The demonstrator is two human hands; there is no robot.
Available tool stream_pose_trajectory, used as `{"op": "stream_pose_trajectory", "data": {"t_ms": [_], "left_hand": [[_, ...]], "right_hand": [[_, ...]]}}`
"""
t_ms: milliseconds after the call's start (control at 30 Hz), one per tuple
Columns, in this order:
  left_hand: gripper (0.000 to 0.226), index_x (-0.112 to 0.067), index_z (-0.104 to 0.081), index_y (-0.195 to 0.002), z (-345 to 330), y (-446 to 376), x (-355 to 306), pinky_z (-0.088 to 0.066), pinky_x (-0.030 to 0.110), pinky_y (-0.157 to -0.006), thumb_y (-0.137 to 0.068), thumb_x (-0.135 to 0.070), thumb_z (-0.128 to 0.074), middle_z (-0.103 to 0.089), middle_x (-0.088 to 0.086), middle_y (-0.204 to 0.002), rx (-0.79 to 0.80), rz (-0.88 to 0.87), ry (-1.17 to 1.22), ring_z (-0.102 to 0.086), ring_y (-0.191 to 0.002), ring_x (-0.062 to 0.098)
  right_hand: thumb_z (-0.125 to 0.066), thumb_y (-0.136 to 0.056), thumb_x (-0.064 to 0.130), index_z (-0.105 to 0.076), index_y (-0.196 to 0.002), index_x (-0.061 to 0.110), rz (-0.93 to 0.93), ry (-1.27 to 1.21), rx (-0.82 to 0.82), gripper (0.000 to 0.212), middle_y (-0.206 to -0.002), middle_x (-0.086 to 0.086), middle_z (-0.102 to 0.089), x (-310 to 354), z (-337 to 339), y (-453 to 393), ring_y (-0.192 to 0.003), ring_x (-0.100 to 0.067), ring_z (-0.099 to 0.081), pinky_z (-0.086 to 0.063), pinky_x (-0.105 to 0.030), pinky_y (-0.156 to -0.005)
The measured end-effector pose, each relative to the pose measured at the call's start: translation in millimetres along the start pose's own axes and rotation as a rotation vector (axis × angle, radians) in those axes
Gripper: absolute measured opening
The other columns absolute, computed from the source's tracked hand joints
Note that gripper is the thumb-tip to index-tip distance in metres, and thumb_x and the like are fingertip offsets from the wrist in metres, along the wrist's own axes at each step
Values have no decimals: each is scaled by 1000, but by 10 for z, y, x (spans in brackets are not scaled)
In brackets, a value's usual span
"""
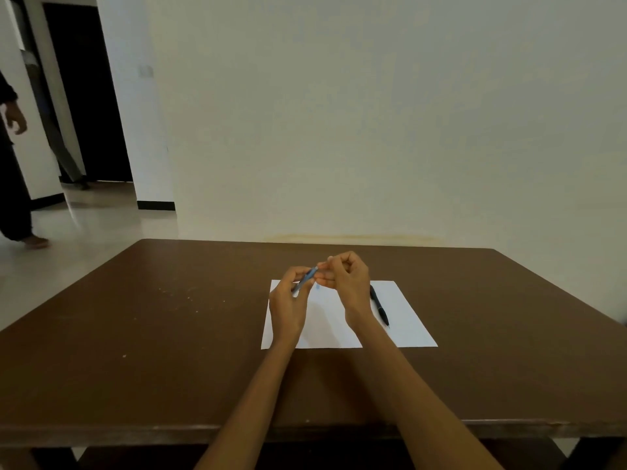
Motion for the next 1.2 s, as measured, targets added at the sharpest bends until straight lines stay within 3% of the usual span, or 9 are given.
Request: {"op": "stream_pose_trajectory", "data": {"t_ms": [333,433,733,967,1200], "left_hand": [[19,-15,-62,-104,10,15,2,-43,-3,-69,-85,-11,-65,-59,-13,-94,32,-44,2,-56,-79,-2],[19,-17,-62,-103,13,10,-1,-46,2,-66,-85,-11,-65,-60,-12,-95,30,-41,6,-58,-81,2],[21,-10,-62,-109,18,9,-3,-46,13,-79,-88,-11,-61,-66,1,-104,38,-23,4,-58,-91,8],[24,-11,-61,-114,30,28,-26,-47,19,-83,-90,-14,-57,-65,3,-110,70,6,-4,-59,-98,13],[27,-8,-59,-116,34,26,-49,-50,36,-94,-91,-16,-57,-64,10,-115,71,39,-33,-59,-106,23]], "right_hand": [[-55,-93,16,-56,-85,5,22,51,44,14,-79,-10,-72,24,26,31,-70,-21,-72,-59,-25,-64],[-57,-92,14,-59,-87,3,53,106,69,13,-82,-13,-70,36,13,38,-72,-22,-72,-59,-25,-67],[-61,-90,18,-67,-93,9,80,162,178,12,-87,-12,-71,76,35,67,-78,-20,-70,-58,-22,-69],[-54,-94,19,-60,-97,8,78,129,163,13,-89,-12,-71,105,58,84,-75,-18,-71,-58,-22,-69],[-50,-96,17,-56,-97,3,77,96,160,15,-89,-16,-71,124,71,85,-76,-24,-72,-59,-28,-70]]}}
Point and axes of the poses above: each hand's wrist, its own y-axis away from the middle knuckle, its own z-axis out of the back of the hand, x = y × z, the point moved 1 cm from there along -y, towards the middle knuckle
